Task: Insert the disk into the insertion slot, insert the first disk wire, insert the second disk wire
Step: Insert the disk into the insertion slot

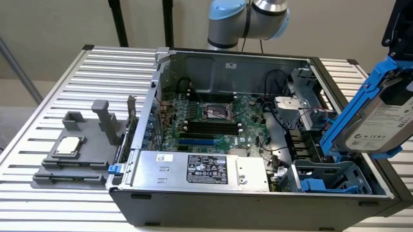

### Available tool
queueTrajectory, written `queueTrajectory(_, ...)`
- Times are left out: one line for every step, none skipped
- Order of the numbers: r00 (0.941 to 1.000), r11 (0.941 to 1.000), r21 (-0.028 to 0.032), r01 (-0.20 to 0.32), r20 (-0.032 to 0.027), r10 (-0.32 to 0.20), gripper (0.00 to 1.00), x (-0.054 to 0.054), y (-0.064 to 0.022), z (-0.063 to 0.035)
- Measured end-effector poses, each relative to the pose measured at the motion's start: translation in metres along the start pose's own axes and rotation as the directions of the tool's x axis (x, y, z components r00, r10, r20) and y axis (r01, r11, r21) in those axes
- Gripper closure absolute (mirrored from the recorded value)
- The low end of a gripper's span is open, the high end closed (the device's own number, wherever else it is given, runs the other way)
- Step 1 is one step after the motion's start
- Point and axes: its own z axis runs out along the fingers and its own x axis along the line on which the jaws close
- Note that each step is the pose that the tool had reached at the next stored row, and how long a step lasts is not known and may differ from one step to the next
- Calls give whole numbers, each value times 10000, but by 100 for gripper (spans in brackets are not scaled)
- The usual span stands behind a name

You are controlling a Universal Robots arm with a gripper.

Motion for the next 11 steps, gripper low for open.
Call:
queueTrajectory(10000,10000,0,0,0,0,67,0,0,0)
queueTrajectory(10000,10000,0,0,1,0,67,0,0,0)
queueTrajectory(10000,10000,0,0,0,0,67,0,0,0)
queueTrajectory(10000,10000,0,0,0,0,67,0,0,0)
queueTrajectory(10000,10000,0,0,0,0,67,0,0,0)
queueTrajectory(10000,10000,0,0,-2,0,67,0,0,1)
queueTrajectory(10000,10000,0,0,-4,0,67,1,0,3)
queueTrajectory(10000,10000,0,0,-3,0,67,3,2,6)
queueTrajectory(10000,10000,-1,1,-2,-1,67,7,4,11)
queueTrajectory(10000,10000,-1,2,-2,-2,67,12,6,16)
queueTrajectory(10000,10000,-1,0,-1,0,67,18,10,21)
